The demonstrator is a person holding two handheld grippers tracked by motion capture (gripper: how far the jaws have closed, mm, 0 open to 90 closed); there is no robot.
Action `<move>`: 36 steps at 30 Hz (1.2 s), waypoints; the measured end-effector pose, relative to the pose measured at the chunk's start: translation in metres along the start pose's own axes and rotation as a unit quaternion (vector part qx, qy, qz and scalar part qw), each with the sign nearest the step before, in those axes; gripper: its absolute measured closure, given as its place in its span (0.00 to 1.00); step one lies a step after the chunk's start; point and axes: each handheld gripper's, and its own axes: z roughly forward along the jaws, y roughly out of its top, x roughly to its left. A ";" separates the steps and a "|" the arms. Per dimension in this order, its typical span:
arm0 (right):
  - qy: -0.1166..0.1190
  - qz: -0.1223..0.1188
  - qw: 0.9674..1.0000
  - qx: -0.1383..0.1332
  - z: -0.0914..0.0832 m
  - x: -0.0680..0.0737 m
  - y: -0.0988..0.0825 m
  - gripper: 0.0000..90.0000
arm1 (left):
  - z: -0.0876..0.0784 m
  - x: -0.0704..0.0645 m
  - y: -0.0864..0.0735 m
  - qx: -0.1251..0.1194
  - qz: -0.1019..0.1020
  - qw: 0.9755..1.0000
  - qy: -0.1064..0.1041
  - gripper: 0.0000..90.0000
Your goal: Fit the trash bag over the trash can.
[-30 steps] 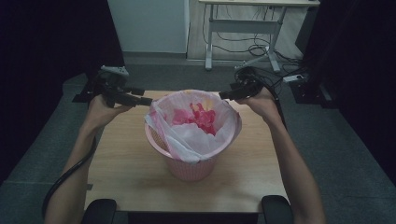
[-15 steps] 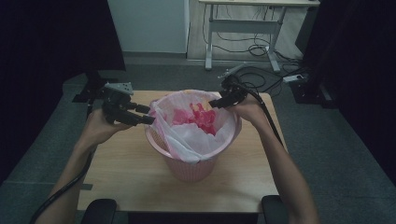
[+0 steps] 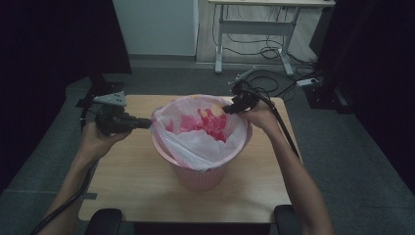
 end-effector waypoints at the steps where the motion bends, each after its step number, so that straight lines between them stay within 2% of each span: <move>1: 0.003 0.003 1.000 0.001 0.000 -0.001 0.000 0.51 | 0.000 0.000 0.000 0.000 0.000 1.000 0.000 1.00; 4: 0.013 0.012 1.000 -0.002 0.001 -0.001 -0.001 0.54 | -0.005 0.001 -0.017 -0.018 -0.010 1.000 -0.021 1.00; 11: 0.024 0.021 0.999 -0.003 0.001 0.000 0.000 0.53 | 0.001 0.001 -0.038 -0.028 -0.016 0.999 -0.039 1.00; 12: 0.022 0.019 1.000 -0.001 0.001 0.001 0.000 0.47 | 0.004 0.001 -0.042 -0.030 -0.017 0.998 -0.044 1.00; 13: 0.022 0.019 1.000 -0.001 0.001 0.001 0.000 0.47 | 0.005 0.001 -0.043 -0.032 -0.018 0.998 -0.047 1.00; 14: 0.020 0.016 1.000 -0.005 0.000 0.002 0.000 0.39 | 0.010 0.001 -0.047 -0.031 -0.015 0.998 -0.050 1.00; 16: 0.021 0.015 1.000 -0.008 -0.001 0.002 0.000 0.38 | 0.013 0.000 -0.048 -0.030 -0.015 0.998 -0.051 1.00; 17: 0.028 0.013 0.999 -0.012 -0.005 0.005 0.000 0.33 | 0.018 -0.002 -0.050 -0.023 -0.010 0.999 -0.048 1.00; 19: 0.032 0.009 0.999 -0.014 -0.006 0.007 0.000 0.33 | 0.020 -0.003 -0.050 -0.020 -0.008 0.999 -0.048 1.00; 21: 0.037 0.005 0.999 -0.019 -0.011 0.011 0.000 0.33 | 0.029 -0.006 -0.052 -0.009 0.001 0.999 -0.045 1.00; 25: 0.038 0.002 0.999 -0.016 -0.013 0.013 -0.001 0.33 | 0.038 -0.010 -0.053 0.001 0.011 0.999 -0.039 1.00; 26: 0.038 0.002 0.999 -0.011 -0.013 0.014 -0.002 0.33 | 0.043 -0.012 -0.055 0.011 0.017 0.999 -0.034 1.00; 29: 0.038 0.001 0.999 -0.009 -0.012 0.014 -0.003 0.33 | 0.049 -0.012 -0.057 0.013 0.016 0.999 -0.035 1.00; 33: 0.039 0.007 0.999 -0.004 -0.010 0.012 -0.007 0.37 | 0.053 -0.009 -0.062 0.012 0.015 0.999 -0.031 1.00; 34: 0.042 0.006 0.999 0.000 -0.010 0.012 -0.008 0.40 | 0.058 -0.009 -0.063 0.025 0.020 0.999 -0.022 1.00; 36: 0.041 0.006 0.999 0.004 -0.009 0.011 -0.009 0.41 | 0.062 -0.008 -0.065 0.020 0.016 0.999 -0.030 1.00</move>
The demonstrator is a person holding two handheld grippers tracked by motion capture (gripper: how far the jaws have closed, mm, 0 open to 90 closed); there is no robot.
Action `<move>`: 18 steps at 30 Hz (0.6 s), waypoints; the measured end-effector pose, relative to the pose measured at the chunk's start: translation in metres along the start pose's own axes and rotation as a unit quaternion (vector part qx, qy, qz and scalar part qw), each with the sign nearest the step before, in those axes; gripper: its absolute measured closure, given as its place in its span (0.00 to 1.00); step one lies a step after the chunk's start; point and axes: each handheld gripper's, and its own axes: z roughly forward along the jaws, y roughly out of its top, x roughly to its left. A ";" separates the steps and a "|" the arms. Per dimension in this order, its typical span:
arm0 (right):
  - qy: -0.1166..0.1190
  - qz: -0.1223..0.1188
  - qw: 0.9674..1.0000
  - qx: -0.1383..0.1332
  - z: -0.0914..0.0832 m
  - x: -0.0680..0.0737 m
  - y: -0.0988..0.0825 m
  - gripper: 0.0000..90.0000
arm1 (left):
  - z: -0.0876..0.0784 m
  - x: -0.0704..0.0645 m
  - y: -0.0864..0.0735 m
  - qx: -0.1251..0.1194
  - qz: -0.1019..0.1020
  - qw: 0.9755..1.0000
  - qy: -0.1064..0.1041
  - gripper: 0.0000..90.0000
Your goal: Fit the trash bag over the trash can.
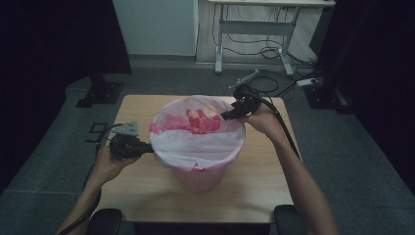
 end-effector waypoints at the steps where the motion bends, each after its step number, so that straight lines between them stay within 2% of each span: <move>1: 0.000 -0.001 1.000 0.002 0.000 0.000 -0.001 0.42 | 0.000 0.000 0.000 0.000 0.000 1.000 0.000 1.00; 4: -0.001 0.005 1.000 0.000 0.000 -0.001 -0.003 0.42 | 0.003 0.001 -0.002 -0.003 -0.002 1.000 0.000 1.00; 7: -0.001 0.006 1.000 -0.002 -0.002 -0.001 -0.004 0.37 | -0.005 0.000 -0.001 -0.006 -0.005 1.000 0.005 0.96; 9: 0.000 0.006 1.000 -0.006 -0.004 -0.001 -0.004 0.36 | -0.009 0.000 -0.001 -0.011 -0.011 1.000 0.002 0.78; 12: 0.012 0.000 1.000 -0.027 -0.018 0.005 -0.005 0.33 | -0.028 -0.004 0.002 -0.028 -0.016 0.999 0.005 0.62; 15: 0.018 -0.008 0.999 -0.038 -0.029 0.011 -0.006 0.32 | -0.038 -0.009 0.004 -0.039 -0.013 0.999 0.009 0.51; 16: 0.021 -0.010 0.999 -0.041 -0.033 0.013 -0.008 0.32 | -0.047 -0.013 0.006 -0.048 -0.010 0.999 0.013 0.49; 18: 0.023 -0.015 0.999 -0.042 -0.037 0.016 -0.009 0.32 | -0.051 -0.015 0.007 -0.052 -0.010 0.999 0.009 0.47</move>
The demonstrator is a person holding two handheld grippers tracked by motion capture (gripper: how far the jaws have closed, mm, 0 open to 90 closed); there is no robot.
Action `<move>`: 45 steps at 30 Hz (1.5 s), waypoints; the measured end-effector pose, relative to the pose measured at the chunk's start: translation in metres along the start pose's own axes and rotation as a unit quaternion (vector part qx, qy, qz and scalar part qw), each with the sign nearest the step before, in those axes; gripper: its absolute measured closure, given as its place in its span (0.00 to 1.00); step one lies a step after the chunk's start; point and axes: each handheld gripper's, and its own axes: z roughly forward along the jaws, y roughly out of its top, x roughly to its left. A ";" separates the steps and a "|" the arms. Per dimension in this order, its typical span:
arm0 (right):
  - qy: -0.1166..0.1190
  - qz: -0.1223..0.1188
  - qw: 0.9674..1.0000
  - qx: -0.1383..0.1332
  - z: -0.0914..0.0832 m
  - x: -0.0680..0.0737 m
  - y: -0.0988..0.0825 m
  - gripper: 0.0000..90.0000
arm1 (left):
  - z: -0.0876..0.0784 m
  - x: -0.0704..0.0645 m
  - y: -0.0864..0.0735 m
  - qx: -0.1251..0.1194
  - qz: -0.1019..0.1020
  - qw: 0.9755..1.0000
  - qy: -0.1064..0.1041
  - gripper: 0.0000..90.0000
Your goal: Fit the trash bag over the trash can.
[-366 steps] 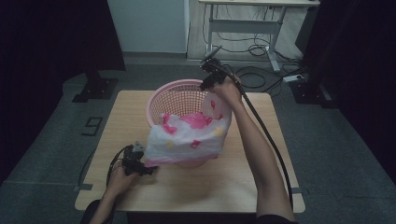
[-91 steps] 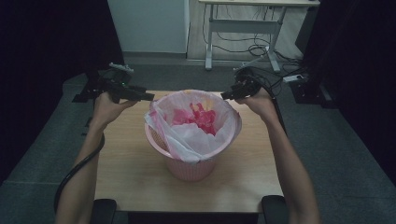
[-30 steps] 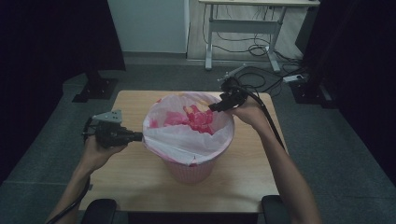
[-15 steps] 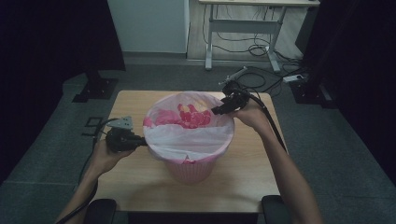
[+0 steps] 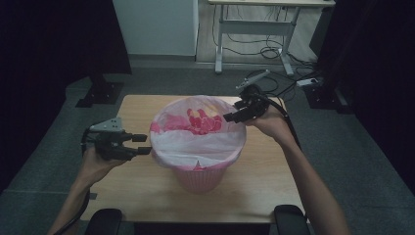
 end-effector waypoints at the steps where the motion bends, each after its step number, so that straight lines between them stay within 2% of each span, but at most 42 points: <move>1: 0.005 -0.007 1.000 -0.002 -0.010 0.007 -0.003 0.32 | -0.004 -0.003 0.001 -0.004 -0.001 1.000 -0.009 0.44; 3: 0.014 -0.010 1.000 -0.006 -0.018 0.014 -0.007 0.32 | -0.005 -0.012 0.001 0.000 -0.001 1.000 -0.026 0.43; 4: 0.014 -0.010 1.000 -0.006 -0.018 0.014 -0.007 0.32 | -0.005 -0.012 0.001 0.000 -0.001 1.000 -0.026 0.42; 5: 0.020 -0.014 1.000 -0.009 -0.028 0.021 -0.013 0.32 | -0.002 -0.020 0.001 0.011 0.002 0.999 -0.037 0.42; 6: 0.020 -0.014 1.000 -0.009 -0.028 0.021 -0.013 0.32 | -0.002 -0.020 0.001 0.011 0.002 0.999 -0.037 0.42; 7: 0.022 -0.013 1.000 -0.009 -0.034 0.026 -0.019 0.32 | 0.003 -0.027 0.002 0.016 0.005 0.999 -0.049 0.42; 8: 0.022 -0.013 1.000 -0.009 -0.034 0.026 -0.019 0.32 | 0.003 -0.027 0.002 0.016 0.005 0.999 -0.049 0.42; 11: 0.023 0.002 1.000 -0.007 -0.038 0.028 -0.032 0.32 | 0.015 -0.035 0.005 0.023 0.007 0.998 -0.056 0.42; 12: 0.035 0.016 0.999 -0.003 -0.036 0.026 -0.040 0.32 | 0.021 -0.035 0.007 0.025 0.005 0.998 -0.057 0.42; 13: 0.035 0.016 0.999 -0.003 -0.036 0.026 -0.040 0.32 | 0.021 -0.035 0.007 0.025 0.005 0.998 -0.057 0.42; 14: 0.039 0.022 0.999 0.000 -0.034 0.025 -0.042 0.31 | 0.025 -0.033 0.009 0.026 0.003 0.998 -0.058 0.42; 15: 0.021 0.030 0.999 0.008 -0.028 0.022 -0.046 0.32 | 0.029 -0.030 0.012 0.028 0.000 0.998 -0.053 0.41; 17: 0.017 0.032 0.999 0.009 -0.026 0.020 -0.047 0.34 | 0.033 -0.027 0.013 0.029 -0.002 0.998 -0.052 0.41; 20: 0.015 0.056 0.998 0.009 -0.013 0.007 -0.046 0.36 | 0.042 -0.016 0.019 0.029 -0.004 0.999 -0.037 0.42; 22: 0.015 0.057 0.998 0.011 -0.010 0.005 -0.044 0.36 | 0.045 -0.011 0.022 0.028 -0.006 0.999 -0.032 0.42; 23: 0.007 0.058 0.998 0.013 -0.006 0.001 -0.042 0.36 | 0.049 -0.004 0.025 0.029 -0.008 0.999 -0.027 0.42; 24: -0.015 0.058 0.998 0.012 0.003 -0.007 -0.036 0.36 | 0.054 0.005 0.030 0.029 -0.011 0.999 -0.019 0.41; 25: -0.015 0.058 0.998 0.012 0.003 -0.007 -0.036 0.36 | 0.054 0.005 0.030 0.029 -0.011 0.999 -0.019 0.41; 26: -0.023 0.061 0.998 0.010 0.008 -0.017 -0.031 0.36 | 0.058 0.016 0.035 0.029 -0.016 0.999 -0.014 0.41; 28: -0.023 0.064 0.998 0.007 0.009 -0.021 -0.030 0.36 | 0.059 0.020 0.038 0.029 -0.019 0.999 -0.013 0.40; 30: -0.024 0.082 0.996 -0.011 0.003 -0.031 -0.026 0.31 | 0.055 0.020 0.040 0.032 -0.014 0.999 -0.014 0.39; 32: -0.027 0.079 0.996 -0.017 0.000 -0.031 -0.026 0.31 | 0.050 0.018 0.040 0.031 -0.011 0.999 -0.014 0.39; 33: -0.028 0.072 0.997 -0.027 -0.006 -0.030 -0.026 0.31 | 0.046 0.016 0.040 0.030 -0.009 0.999 -0.014 0.38; 34: -0.016 0.066 0.997 -0.041 -0.017 -0.026 -0.027 0.31 | 0.034 0.011 0.040 0.019 -0.004 1.000 -0.015 0.37; 36: -0.011 0.063 0.997 -0.044 -0.021 -0.023 -0.028 0.31 | 0.028 0.006 0.041 0.013 0.000 1.000 -0.017 0.37; 37: -0.001 0.044 0.998 -0.044 -0.029 -0.012 -0.030 0.32 | 0.022 -0.003 0.043 0.008 0.011 1.000 -0.019 0.36; 38: 0.004 0.033 0.999 -0.042 -0.033 -0.006 -0.031 0.32 | 0.022 -0.003 0.043 0.008 0.011 1.000 -0.019 0.35; 39: 0.004 0.033 0.999 -0.042 -0.033 -0.006 -0.031 0.32 | 0.020 -0.008 0.046 0.007 0.016 1.000 -0.023 0.35; 40: 0.011 0.021 0.999 -0.042 -0.036 0.001 -0.032 0.33 | 0.020 -0.014 0.049 0.007 0.025 0.999 -0.026 0.34; 42: 0.052 -0.002 0.998 -0.046 -0.042 0.024 -0.035 0.34 | 0.025 -0.027 0.059 0.012 0.042 0.998 -0.037 0.33; 44: 0.060 -0.010 0.997 -0.047 -0.043 0.029 -0.034 0.35 | 0.028 -0.031 0.063 0.014 0.047 0.998 -0.041 0.33; 45: 0.083 -0.029 0.995 -0.044 -0.042 0.042 -0.033 0.36 | 0.034 -0.035 0.067 0.021 0.053 0.998 -0.038 0.33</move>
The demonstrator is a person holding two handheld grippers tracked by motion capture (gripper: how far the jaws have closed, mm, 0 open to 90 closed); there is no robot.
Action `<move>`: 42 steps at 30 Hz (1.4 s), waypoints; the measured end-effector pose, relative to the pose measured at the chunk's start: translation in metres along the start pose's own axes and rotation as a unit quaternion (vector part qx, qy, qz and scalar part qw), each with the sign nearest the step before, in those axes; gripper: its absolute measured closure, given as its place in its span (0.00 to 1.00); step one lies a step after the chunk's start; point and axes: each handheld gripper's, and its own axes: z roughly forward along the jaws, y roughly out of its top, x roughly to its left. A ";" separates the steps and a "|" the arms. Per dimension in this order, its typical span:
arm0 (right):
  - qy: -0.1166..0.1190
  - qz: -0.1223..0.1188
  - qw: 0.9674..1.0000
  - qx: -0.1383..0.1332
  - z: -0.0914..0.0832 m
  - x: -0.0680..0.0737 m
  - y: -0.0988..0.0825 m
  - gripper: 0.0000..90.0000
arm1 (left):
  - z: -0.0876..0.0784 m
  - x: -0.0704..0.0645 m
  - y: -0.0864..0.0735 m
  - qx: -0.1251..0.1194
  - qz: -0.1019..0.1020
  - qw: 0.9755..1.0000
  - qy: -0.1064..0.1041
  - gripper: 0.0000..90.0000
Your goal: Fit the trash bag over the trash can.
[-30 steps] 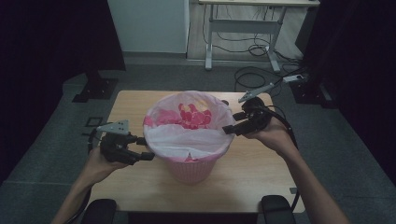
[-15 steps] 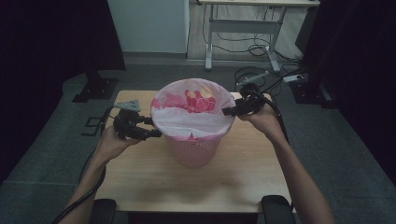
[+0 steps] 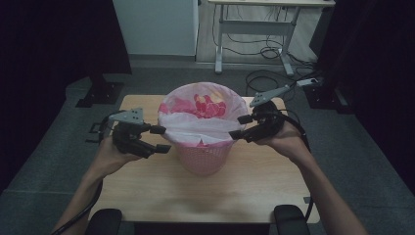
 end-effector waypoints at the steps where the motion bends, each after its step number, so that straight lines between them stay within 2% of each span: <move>1: 0.000 0.000 1.000 0.000 0.000 0.000 0.000 0.36 | 0.000 0.000 0.000 0.000 0.000 1.000 0.000 0.33; 2: 0.017 -0.016 1.000 0.008 0.007 0.009 0.001 0.38 | 0.004 -0.001 0.002 0.004 0.004 1.000 0.005 0.33; 3: 0.022 -0.026 0.999 0.012 0.011 0.012 0.002 0.39 | 0.006 -0.002 0.003 0.000 0.006 1.000 0.009 0.34; 4: 0.022 -0.026 0.999 0.012 0.011 0.012 0.002 0.39 | 0.006 -0.002 0.003 0.000 0.006 1.000 0.009 0.35; 5: 0.027 -0.045 0.998 0.021 0.018 0.019 0.002 0.44 | 0.007 -0.003 0.002 -0.007 0.005 1.000 0.016 0.36; 7: 0.026 -0.053 0.998 0.024 0.020 0.022 0.002 0.48 | 0.007 -0.004 0.001 -0.010 0.005 1.000 0.019 0.36; 8: 0.021 -0.062 0.997 0.029 0.022 0.025 0.001 0.55 | 0.006 -0.004 -0.001 -0.011 0.003 1.000 0.022 0.36; 9: 0.003 -0.090 0.995 0.035 0.024 0.031 -0.001 0.65 | 0.003 -0.005 -0.003 -0.011 -0.002 1.000 0.027 0.37; 10: 0.003 -0.090 0.995 0.035 0.024 0.031 -0.001 0.65 | 0.003 -0.005 -0.003 -0.011 -0.002 1.000 0.027 0.37; 11: -0.005 -0.097 0.995 0.033 0.020 0.034 -0.002 0.75 | 0.000 -0.006 -0.006 -0.004 -0.007 0.999 0.035 0.38; 12: -0.005 -0.097 0.995 0.033 0.020 0.034 -0.002 0.75 | 0.000 -0.006 -0.006 -0.004 -0.007 0.999 0.035 0.38; 13: -0.004 -0.100 0.995 0.028 0.016 0.036 -0.003 0.84 | 0.000 -0.006 -0.009 -0.001 -0.009 0.999 0.037 0.38; 17: -0.005 -0.106 0.994 0.028 0.010 0.040 -0.007 0.88 | 0.002 -0.005 -0.015 0.003 -0.015 0.999 0.034 0.38; 20: 0.000 -0.113 0.993 0.043 0.011 0.043 -0.012 0.90 | 0.007 -0.004 -0.015 0.009 -0.016 0.999 0.035 0.38; 21: 0.004 -0.113 0.992 0.058 0.015 0.043 -0.016 0.91 | 0.009 -0.003 -0.014 0.010 -0.016 0.999 0.034 0.38; 24: 0.008 -0.108 0.992 0.069 0.022 0.043 -0.022 0.94 | 0.010 -0.003 -0.013 0.012 -0.015 0.999 0.033 0.38; 28: 0.006 -0.104 0.992 0.069 0.032 0.041 -0.029 0.95 | 0.011 -0.002 -0.015 0.013 -0.016 0.999 0.031 0.39; 31: 0.001 -0.096 0.992 0.079 0.043 0.038 -0.036 0.98 | 0.016 -0.001 -0.020 0.027 -0.019 0.999 0.031 0.39; 35: -0.004 -0.085 0.992 0.089 0.055 0.034 -0.044 0.98 | 0.020 0.002 -0.026 0.030 -0.025 0.999 0.029 0.39; 38: 0.000 -0.082 0.993 0.090 0.056 0.033 -0.046 0.98 | 0.020 0.002 -0.028 0.028 -0.026 0.999 0.030 0.38; 39: 0.002 -0.080 0.993 0.091 0.054 0.033 -0.046 0.96 | 0.018 0.002 -0.029 0.026 -0.027 0.999 0.030 0.38; 42: 0.037 -0.068 0.994 0.078 0.041 0.034 -0.044 0.80 | 0.015 0.004 -0.034 0.021 -0.029 0.999 0.031 0.36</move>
